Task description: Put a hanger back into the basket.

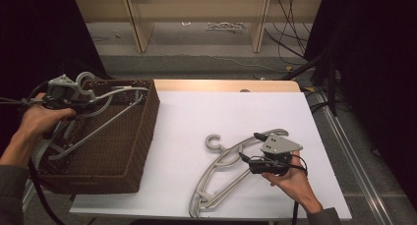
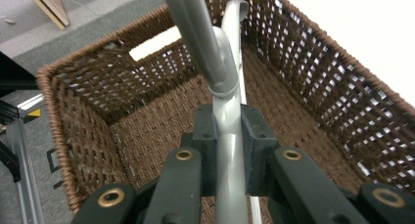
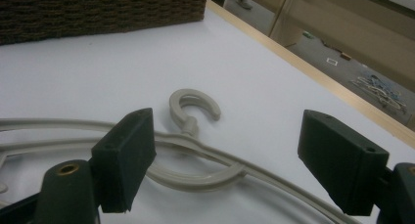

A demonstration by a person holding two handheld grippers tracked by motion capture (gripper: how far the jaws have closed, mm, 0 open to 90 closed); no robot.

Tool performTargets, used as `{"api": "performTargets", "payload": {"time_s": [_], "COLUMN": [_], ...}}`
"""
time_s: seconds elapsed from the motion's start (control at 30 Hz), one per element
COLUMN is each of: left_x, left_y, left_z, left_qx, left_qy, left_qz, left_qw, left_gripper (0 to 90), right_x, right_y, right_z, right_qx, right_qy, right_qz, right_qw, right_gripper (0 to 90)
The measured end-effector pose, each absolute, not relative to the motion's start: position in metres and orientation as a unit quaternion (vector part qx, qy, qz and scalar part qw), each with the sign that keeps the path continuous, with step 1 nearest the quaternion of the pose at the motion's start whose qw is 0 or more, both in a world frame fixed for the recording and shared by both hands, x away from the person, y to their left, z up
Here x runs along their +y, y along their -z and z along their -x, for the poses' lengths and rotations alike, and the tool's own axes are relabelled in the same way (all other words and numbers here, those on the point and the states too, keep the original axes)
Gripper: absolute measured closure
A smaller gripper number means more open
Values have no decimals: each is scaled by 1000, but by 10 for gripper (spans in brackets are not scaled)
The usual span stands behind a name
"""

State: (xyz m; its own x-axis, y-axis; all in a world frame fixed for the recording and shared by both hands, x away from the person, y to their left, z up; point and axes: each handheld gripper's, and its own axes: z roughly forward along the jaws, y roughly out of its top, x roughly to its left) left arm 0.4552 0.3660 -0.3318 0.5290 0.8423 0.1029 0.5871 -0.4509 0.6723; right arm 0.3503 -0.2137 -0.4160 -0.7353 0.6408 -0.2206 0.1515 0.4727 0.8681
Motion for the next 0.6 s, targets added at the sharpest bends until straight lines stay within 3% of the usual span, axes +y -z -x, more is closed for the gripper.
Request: {"api": "performTargets", "payload": {"time_s": [0.6], "left_x": [365], "left_y": [379], "left_z": [-465], "left_qx": [449], "left_qy": [-203], "left_qz": [-839], "left_qw": [231], "left_gripper": [791], "right_x": [-212], "right_y": [418], "right_z": [-350], "right_qx": [818], "right_qy": [-449], "right_qz": [-240], "right_qw": [268], "right_gripper": [229]}}
